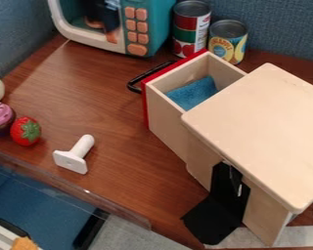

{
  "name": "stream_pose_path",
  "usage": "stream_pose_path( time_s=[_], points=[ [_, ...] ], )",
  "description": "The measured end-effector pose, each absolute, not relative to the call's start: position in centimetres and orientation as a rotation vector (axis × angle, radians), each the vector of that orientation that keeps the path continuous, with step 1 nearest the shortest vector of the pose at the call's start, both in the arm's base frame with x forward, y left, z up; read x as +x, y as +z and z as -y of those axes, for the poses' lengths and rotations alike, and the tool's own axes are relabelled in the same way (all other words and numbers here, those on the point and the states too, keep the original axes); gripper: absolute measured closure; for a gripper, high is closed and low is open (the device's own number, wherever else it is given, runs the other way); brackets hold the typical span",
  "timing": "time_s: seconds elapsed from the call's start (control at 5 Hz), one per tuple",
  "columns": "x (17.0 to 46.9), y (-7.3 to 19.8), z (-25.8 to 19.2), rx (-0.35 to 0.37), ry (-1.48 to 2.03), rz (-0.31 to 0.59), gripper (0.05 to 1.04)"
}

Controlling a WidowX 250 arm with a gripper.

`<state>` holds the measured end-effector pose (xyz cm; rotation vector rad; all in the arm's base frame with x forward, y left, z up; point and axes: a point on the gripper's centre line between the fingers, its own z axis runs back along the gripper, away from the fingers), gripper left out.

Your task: Open the drawer

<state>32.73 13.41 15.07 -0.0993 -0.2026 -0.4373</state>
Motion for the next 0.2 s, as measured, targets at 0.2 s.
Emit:
stream_pose_path(
  time_s=[0.2],
  points=[
    [29.61,13.92,-14.87,-0.034,-0.435,0.161,0.083]
  ],
)
